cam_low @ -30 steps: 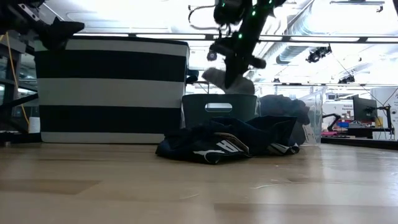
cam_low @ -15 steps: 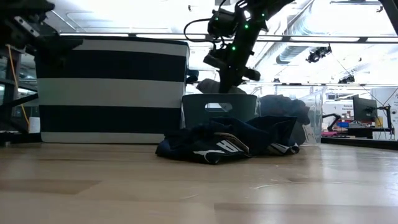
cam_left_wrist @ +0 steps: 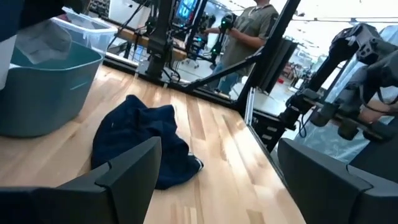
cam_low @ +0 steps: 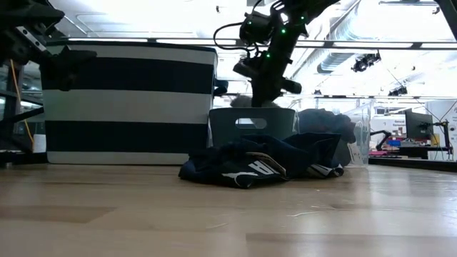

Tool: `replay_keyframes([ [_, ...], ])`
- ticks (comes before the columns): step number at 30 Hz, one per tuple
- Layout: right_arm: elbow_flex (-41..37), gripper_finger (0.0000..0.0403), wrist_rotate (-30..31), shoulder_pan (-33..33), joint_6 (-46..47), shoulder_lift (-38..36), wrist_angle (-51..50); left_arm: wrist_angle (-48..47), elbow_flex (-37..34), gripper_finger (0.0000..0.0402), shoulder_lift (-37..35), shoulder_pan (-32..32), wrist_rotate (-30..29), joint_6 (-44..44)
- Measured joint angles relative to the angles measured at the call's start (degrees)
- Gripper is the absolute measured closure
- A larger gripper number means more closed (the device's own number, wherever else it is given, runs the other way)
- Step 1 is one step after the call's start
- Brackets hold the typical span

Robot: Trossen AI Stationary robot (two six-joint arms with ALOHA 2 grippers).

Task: Pick & Place Cloths
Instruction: Put the gray sock into the blue bin, then put the dark blue underwear into the transparent bin

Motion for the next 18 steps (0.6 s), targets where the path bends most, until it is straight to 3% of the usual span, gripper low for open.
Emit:
replay_keyframes([
  [11,0.00,0.0208,-11.04,-0.26,1.29,-2.33,-2.42,-0.50,0.00,0.0086,-0.02,0.00,-0.05,1.55],
  [18,0.00,0.0186,-14.14,1.25,7.98,-7.40,-8.16,-1.54,0.02,0.0086,0.19,0.00,-1.97,6.05],
])
